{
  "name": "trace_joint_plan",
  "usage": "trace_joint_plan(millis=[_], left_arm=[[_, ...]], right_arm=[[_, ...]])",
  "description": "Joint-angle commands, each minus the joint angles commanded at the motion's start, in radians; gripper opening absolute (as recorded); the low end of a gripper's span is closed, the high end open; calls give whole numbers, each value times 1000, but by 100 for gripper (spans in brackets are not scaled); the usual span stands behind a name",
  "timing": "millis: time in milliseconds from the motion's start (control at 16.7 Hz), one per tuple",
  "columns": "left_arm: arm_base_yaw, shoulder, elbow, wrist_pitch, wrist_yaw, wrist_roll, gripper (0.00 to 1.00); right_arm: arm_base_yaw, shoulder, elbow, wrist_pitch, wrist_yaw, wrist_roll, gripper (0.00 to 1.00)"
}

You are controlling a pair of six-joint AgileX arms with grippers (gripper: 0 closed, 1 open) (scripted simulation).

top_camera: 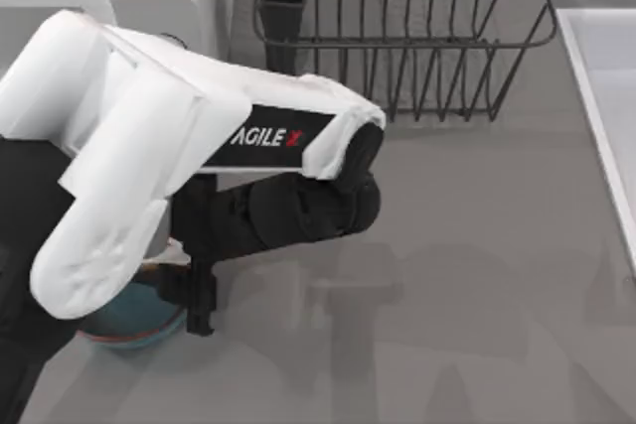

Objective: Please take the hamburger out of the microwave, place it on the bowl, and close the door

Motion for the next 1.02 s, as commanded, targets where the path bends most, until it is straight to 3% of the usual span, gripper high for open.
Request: trace_joint_plan(millis=[240, 1020], left_arm=[[-24, 37, -2, -101, -10, -106, 0], [19, 10, -72, -19, -46, -63, 0]], right_arm=[[0, 0, 0, 0, 0, 0, 100], [0, 0, 0, 0, 0, 0, 100]])
